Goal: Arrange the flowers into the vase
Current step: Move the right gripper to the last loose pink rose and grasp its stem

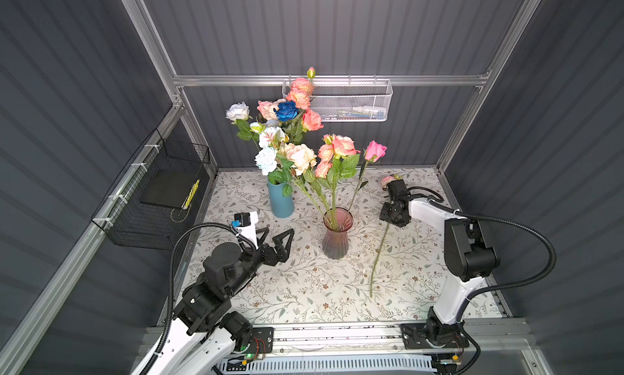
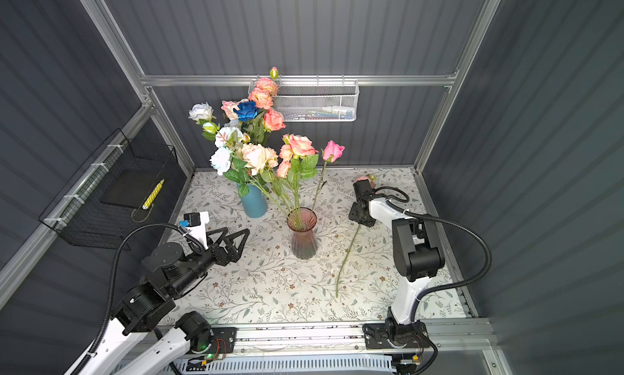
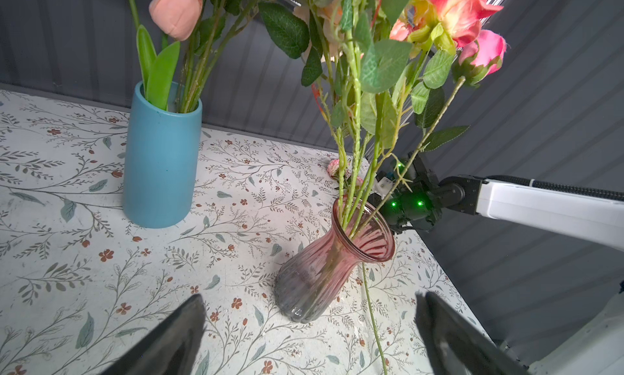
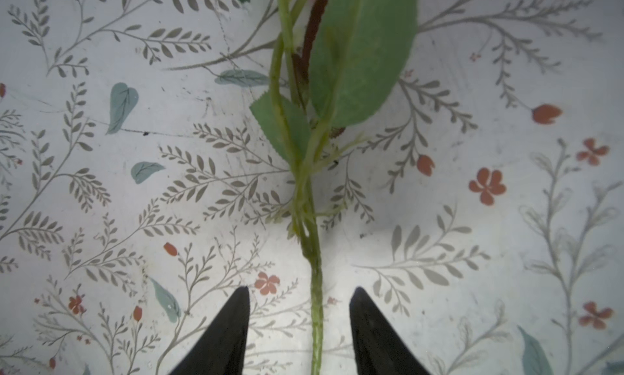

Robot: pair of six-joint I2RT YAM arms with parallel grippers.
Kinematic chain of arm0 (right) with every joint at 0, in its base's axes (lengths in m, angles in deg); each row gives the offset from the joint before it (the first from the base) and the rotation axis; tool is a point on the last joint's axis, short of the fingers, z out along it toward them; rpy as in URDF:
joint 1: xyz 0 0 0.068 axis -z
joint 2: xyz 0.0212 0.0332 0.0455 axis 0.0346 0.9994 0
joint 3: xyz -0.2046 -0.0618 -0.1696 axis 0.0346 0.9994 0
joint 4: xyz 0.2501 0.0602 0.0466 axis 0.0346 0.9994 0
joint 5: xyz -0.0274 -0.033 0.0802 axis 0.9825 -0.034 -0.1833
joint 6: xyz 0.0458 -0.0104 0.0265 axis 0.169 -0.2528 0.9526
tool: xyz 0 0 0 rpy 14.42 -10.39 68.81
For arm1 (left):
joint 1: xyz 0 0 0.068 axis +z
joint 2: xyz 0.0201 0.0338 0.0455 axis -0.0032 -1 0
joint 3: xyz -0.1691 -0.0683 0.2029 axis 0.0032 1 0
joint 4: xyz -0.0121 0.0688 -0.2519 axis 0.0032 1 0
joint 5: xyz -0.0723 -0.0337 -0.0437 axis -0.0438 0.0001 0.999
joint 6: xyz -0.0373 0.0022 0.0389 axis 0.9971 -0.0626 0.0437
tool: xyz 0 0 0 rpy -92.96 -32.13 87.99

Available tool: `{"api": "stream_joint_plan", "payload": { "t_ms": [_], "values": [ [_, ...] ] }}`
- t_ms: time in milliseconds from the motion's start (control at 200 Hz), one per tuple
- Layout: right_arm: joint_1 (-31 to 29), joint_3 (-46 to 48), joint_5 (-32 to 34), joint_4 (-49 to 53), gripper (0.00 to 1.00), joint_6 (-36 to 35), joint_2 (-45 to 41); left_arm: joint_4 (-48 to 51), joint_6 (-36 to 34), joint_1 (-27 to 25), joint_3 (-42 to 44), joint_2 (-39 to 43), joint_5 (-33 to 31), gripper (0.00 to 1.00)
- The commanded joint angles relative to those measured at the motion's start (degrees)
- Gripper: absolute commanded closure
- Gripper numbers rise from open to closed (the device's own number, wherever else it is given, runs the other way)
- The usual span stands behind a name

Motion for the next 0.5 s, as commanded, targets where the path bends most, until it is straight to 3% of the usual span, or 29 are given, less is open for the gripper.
{"api": "stream_joint_plan", "payload": {
  "t_ms": [0,195,305,425,495],
  "values": [
    [0.23,-1.78,-0.16,4.81,0.55,-0.56,2.93,0.41,-0.43,-0.39,-0.33,0.4,-0.1,0.0],
    [0.76,-2.29,-0.91,5.4,0.7,-1.19,3.98,0.27,-0.45,-0.39,-0.73,-0.32,0.09,0.0],
    [0.85,-1.8,-0.75,4.93,0.85,-2.11,2.82,0.29,-0.49,-0.39,-1.0,-0.41,0.09,0.0],
    [0.82,2.08,-0.68,1.05,0.98,-2.92,-2.84,0.41,-0.51,-0.39,-1.35,-0.43,0.0,0.0],
    [0.76,5.19,-0.47,-1.4,1.0,-3.38,-8.27,0.64,-0.47,-0.39,-1.49,-0.33,0.0,0.0]
  ]
}}
